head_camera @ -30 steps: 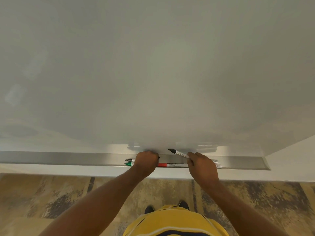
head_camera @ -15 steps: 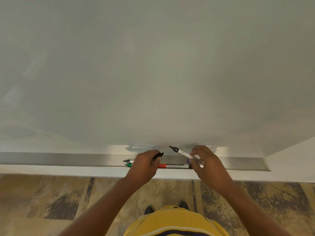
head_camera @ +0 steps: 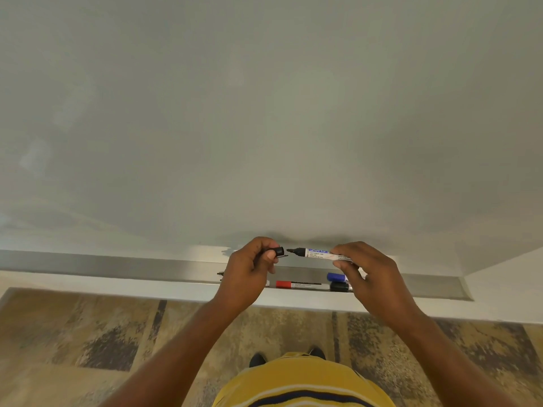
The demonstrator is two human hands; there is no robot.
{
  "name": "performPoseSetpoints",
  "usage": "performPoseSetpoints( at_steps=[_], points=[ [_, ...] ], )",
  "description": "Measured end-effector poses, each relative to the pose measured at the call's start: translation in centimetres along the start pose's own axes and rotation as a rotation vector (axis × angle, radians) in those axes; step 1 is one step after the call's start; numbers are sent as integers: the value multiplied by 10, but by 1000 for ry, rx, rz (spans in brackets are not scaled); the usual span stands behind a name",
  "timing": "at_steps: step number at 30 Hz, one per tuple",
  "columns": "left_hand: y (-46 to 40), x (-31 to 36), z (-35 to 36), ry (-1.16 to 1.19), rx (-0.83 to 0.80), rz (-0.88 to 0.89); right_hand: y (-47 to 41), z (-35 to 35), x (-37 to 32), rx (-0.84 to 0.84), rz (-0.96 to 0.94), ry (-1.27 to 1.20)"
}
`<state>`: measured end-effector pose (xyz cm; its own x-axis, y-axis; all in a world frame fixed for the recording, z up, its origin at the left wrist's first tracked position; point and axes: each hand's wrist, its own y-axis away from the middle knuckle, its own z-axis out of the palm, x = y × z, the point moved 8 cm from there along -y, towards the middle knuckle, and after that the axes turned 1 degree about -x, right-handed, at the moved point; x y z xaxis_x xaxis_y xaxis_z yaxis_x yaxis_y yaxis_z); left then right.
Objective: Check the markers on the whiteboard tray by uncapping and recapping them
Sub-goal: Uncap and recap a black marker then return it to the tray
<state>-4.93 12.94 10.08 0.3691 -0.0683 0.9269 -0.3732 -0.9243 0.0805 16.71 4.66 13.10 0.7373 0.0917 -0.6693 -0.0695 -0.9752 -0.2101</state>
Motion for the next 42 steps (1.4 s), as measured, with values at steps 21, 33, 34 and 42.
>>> performPoseSetpoints(
  at_steps=[21,33,34,42],
  points=[
    [-11,14,4,52,-3,-31,-14,5,-16,174,-36,-62],
    [-34,-1,32,-569,-143,135,-23,40,25,-64,25,-84],
    [-34,-11,37,-601,-138,127,-18,42,39,-73,62,-88],
    [-34,-68,75,-892,-208,110,28,45,138,-159,315,231]
  ],
)
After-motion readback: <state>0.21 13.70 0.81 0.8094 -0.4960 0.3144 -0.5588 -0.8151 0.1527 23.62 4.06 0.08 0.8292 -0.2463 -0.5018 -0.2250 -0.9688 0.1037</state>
